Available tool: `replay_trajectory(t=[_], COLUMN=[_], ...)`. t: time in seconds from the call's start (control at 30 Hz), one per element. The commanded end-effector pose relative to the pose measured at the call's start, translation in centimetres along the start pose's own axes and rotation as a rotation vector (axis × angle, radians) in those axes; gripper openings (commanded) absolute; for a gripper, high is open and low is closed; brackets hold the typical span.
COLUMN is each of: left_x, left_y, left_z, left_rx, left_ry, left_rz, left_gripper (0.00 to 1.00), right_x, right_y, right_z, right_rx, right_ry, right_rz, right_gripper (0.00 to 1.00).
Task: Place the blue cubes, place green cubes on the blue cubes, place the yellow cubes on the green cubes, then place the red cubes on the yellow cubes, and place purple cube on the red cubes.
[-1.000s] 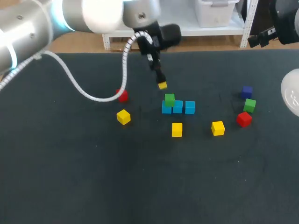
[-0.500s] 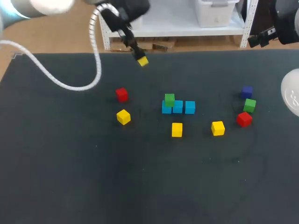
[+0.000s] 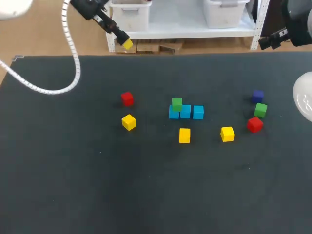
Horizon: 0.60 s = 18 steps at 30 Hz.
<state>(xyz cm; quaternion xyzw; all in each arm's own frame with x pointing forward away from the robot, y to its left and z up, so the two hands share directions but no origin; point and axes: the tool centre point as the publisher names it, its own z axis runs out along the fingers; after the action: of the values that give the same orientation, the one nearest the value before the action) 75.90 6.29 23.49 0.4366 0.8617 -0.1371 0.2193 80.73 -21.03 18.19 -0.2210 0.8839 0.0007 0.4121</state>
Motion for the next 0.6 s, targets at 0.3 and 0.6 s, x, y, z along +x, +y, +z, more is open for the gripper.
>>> replay_trajectory(t=[0.3, 0.6], left_x=[4.5, 6.2], left_y=[4.0, 8.3], left_z=[-2.1, -1.0], left_rx=[-0.199, -0.276], left_ry=[-0.208, -0.242], left_rz=[-0.159, -0.277], left_gripper=[1.0, 1.0], right_x=[0.0, 0.0], right_y=[0.0, 0.0], right_z=[-0.1, -0.1], right_rx=[0.003, 0.003], right_ry=[0.0, 0.0], right_rz=[0.0, 0.0], right_gripper=[1.0, 1.0])
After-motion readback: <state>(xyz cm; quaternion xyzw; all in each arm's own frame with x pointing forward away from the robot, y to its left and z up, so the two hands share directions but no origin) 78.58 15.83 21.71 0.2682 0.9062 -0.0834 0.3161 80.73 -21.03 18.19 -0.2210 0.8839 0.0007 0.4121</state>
